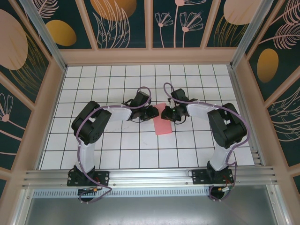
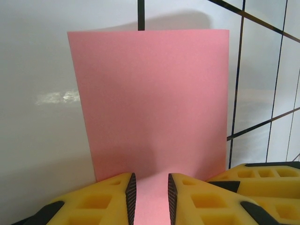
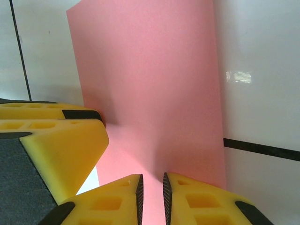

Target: Fold a paper plane with a square sheet of paper (pick it up from the middle)

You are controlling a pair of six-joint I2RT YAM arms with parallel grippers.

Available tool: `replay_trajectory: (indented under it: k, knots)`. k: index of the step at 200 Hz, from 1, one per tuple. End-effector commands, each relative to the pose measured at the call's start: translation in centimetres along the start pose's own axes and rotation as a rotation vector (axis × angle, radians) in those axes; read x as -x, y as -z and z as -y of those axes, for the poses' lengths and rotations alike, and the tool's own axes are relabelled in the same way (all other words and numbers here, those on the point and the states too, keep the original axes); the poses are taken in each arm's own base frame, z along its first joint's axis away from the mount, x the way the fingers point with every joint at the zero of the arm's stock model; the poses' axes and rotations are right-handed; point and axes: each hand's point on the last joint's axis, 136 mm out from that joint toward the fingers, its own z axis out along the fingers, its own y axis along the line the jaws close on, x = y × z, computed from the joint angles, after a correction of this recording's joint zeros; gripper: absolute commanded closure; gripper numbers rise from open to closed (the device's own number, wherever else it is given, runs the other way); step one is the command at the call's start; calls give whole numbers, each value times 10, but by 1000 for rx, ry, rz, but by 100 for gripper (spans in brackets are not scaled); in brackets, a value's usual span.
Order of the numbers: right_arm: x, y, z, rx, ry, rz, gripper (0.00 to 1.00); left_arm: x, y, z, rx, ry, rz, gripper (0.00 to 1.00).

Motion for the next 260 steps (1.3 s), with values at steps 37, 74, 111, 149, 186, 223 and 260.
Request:
replay_trajectory:
  k: [37,74,111,149,186,223,260]
  knots:
    - [13,37,5,-95,41,123,60,-23,-13,-38,103,24,-55,72]
    - [4,29,24,-170,51,91,46,-22,-13,-37,100,24,-52,72]
    - [-7,9,18,-141,97,8,42,-21,-12,-34,93,21,-50,72]
    - [-13,-4,27,-169,98,-34,49,-19,-10,-29,76,15,-45,72]
    - [-20,-12,44,-229,80,-62,56,-16,-9,-21,53,2,-43,72]
    - [-25,-16,56,-277,72,-78,60,-14,-7,-14,32,-7,-35,72]
    - [-30,-21,65,-315,74,-94,62,-12,-5,-7,8,-13,-32,72]
